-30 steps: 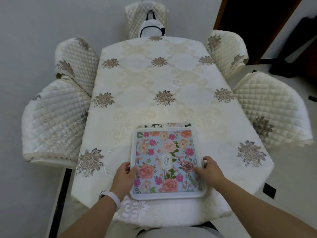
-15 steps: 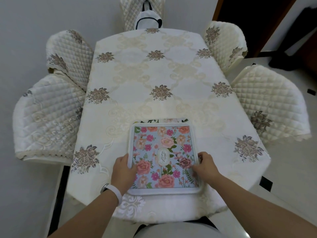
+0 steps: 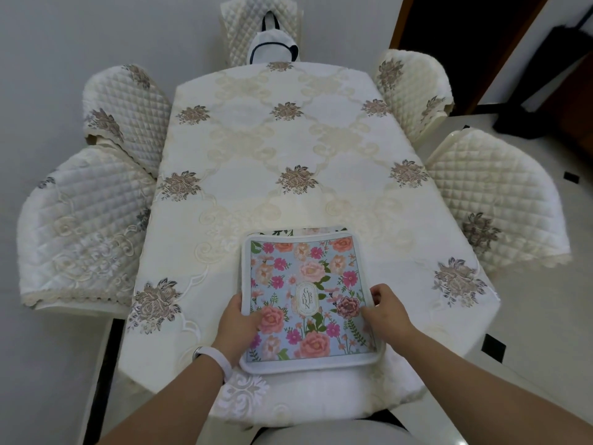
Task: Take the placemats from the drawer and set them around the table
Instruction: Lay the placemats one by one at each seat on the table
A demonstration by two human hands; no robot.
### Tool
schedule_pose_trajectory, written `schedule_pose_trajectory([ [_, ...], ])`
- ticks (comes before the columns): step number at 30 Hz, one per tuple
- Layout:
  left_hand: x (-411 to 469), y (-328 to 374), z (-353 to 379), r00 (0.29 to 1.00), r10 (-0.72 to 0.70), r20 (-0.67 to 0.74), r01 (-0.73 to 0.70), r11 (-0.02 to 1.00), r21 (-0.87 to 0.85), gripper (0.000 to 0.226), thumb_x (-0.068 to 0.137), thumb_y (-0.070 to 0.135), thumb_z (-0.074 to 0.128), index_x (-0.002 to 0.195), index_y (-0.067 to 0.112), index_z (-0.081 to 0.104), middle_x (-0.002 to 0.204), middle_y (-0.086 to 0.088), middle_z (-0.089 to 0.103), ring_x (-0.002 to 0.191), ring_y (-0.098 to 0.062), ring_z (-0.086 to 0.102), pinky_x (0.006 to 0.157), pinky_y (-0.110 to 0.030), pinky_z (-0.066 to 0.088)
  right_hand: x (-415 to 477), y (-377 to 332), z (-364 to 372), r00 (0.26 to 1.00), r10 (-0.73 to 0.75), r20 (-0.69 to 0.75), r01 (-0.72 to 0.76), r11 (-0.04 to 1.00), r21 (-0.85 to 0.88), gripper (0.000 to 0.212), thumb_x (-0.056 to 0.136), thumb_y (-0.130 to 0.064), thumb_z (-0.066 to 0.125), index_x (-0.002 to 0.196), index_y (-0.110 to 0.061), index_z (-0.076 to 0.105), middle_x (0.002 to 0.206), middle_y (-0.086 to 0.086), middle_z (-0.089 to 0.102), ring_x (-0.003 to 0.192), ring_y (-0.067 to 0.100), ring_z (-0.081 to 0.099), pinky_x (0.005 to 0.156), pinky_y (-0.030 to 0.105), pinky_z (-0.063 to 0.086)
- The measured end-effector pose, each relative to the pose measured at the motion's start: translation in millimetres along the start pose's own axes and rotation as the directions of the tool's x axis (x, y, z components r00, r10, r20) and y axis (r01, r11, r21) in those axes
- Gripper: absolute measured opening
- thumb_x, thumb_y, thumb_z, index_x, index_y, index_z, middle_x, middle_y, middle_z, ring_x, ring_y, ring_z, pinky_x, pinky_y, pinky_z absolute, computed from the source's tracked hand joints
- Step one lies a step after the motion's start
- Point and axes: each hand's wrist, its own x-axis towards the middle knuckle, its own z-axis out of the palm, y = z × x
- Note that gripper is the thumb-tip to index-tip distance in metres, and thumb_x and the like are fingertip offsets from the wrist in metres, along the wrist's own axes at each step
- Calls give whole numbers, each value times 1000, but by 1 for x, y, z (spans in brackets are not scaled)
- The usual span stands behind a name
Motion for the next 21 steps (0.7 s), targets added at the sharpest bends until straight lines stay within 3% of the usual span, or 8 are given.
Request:
schedule_pose_trajectory([
  [4,-4,1,-1,999,33,38,-32,998,-45,35,88,15,73,119,25,59,104,5,72,92,-13,70,70,-23,56,-8,-8,-5,1000,-1,-9,2,997,73,21,89,-13,63,105,-21,53,93,-2,67,57,4,68,43,16,49],
  [10,-11,1,7,983,3,182,33,980,-194,39,85,15,78,118,25,62,102,1,77,91,-21,75,77,-44,62,-38,-11,-8,994,-24,-104,34,994,101,20,89,-16,59,104,-27,52,95,-5,65,67,14,70,50,25,52],
  [13,-11,3,16,971,45,236,4,979,-202,44,82,20,80,121,28,61,106,0,76,95,-24,74,81,-50,60,-56,-6,-17,986,-14,-166,32,994,108,19,89,-18,59,102,-30,52,94,-7,65,66,11,69,52,26,53],
  [17,-16,14,37,941,141,307,-84,978,-191,39,85,21,77,117,39,62,106,5,75,95,-20,74,79,-46,61,-82,8,-33,959,0,-283,45,987,153,19,89,-18,59,101,-31,53,91,-8,66,61,9,68,50,22,50],
  [21,-37,29,65,923,216,319,-167,971,-173,34,84,27,77,113,38,63,104,-3,71,89,-23,73,71,-43,63,-102,24,-51,928,34,-371,56,972,229,25,88,-19,62,112,-26,55,95,-9,66,79,11,68,58,26,53],
])
